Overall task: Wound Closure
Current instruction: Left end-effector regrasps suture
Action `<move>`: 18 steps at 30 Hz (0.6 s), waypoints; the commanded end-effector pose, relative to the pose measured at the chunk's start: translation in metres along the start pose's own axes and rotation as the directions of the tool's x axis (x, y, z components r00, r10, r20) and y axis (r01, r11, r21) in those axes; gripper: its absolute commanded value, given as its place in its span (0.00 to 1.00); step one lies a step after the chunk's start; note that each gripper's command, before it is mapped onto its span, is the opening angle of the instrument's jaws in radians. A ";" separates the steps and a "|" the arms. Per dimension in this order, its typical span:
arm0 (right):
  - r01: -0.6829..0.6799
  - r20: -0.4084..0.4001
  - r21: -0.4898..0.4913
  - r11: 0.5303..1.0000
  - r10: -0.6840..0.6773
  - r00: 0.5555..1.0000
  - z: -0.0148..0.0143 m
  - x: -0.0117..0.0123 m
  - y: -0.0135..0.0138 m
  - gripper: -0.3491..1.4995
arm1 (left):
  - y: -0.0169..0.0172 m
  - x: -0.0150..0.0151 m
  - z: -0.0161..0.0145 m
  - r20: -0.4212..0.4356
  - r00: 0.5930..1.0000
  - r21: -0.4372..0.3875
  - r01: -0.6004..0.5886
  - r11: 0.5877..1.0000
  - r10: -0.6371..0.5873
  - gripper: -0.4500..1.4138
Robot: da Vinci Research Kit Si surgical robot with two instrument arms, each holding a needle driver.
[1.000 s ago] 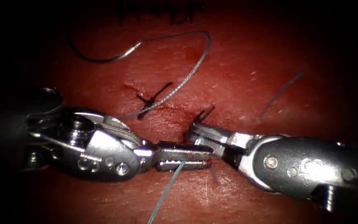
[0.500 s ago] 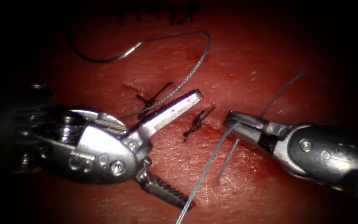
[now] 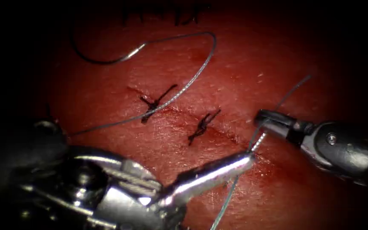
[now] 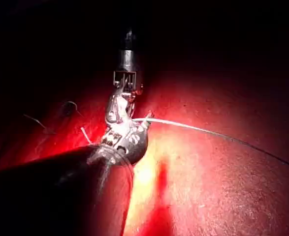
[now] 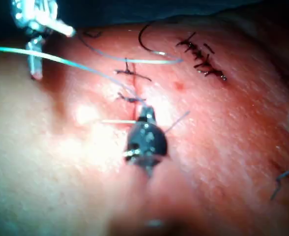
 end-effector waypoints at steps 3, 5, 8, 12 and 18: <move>-0.010 0.003 0.003 1.000 0.010 1.000 0.0008 -0.0009 -0.0002 0.00 | 0.0004 0.0001 0.0007 -0.013 1.000 -0.006 -0.006 1.000 0.006 0.43; -0.010 0.004 0.004 1.000 0.010 1.000 0.0007 -0.0009 -0.0001 0.00 | 0.0004 0.0000 0.0002 -0.017 1.000 -0.009 -0.012 1.000 0.012 0.41; -0.016 0.004 0.005 1.000 0.016 1.000 0.0006 -0.0010 0.0001 0.00 | 0.0003 -0.0001 -0.0004 -0.023 1.000 -0.013 -0.012 1.000 0.012 0.43; -0.016 0.004 0.005 1.000 0.015 1.000 0.0005 -0.0011 0.0003 0.00 | 0.0003 -0.0003 -0.0008 -0.027 0.999 -0.015 -0.019 1.000 0.018 0.32; -0.021 0.004 0.007 1.000 0.021 1.000 0.0003 -0.0012 0.0004 0.00 | 0.0005 -0.0004 -0.0010 -0.029 0.999 -0.016 -0.032 0.999 0.032 0.00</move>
